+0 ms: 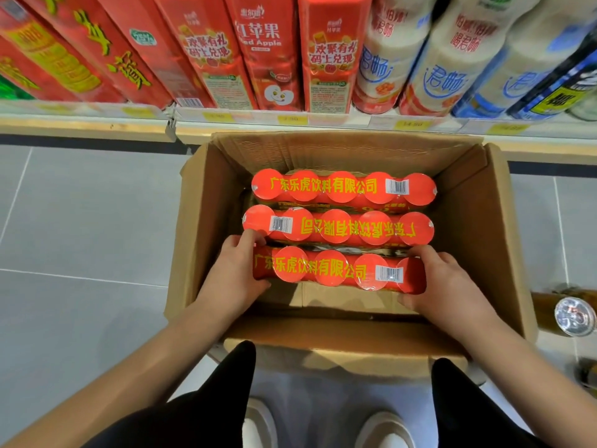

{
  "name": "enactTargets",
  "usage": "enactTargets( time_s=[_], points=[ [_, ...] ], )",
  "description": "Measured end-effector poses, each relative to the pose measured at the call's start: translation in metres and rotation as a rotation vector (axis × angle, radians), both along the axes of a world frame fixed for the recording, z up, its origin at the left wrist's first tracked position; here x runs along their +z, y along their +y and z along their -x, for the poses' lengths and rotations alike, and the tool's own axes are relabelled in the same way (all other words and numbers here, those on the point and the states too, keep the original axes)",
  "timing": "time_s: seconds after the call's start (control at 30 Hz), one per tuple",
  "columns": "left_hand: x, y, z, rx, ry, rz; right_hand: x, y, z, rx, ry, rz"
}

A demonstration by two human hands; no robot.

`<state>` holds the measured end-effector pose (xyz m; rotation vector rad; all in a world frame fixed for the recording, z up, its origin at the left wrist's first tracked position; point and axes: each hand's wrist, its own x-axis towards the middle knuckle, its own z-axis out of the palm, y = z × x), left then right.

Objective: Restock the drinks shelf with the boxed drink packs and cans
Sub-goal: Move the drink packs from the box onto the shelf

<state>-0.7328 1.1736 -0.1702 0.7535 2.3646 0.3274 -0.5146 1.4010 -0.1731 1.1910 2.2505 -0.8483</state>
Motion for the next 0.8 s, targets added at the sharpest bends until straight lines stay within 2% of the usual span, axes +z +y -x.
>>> enactTargets(
  time_s=[0.1,0.43,0.8],
  points=[
    [-0.004,0.001,-0.001,-0.016,-0.018,0.032,-0.004,0.000,0.006,0.038,-0.076,-0.015],
    [-0.012,-0.004,0.004,-0.051,0.039,-0.034,-0.004,-0.001,0.008,0.217,-0.109,-0.173],
    [-0.004,-0.005,0.002,-0.045,0.021,-0.067,0.006,-0.002,0.002,0.142,-0.021,-0.137]
  ],
)
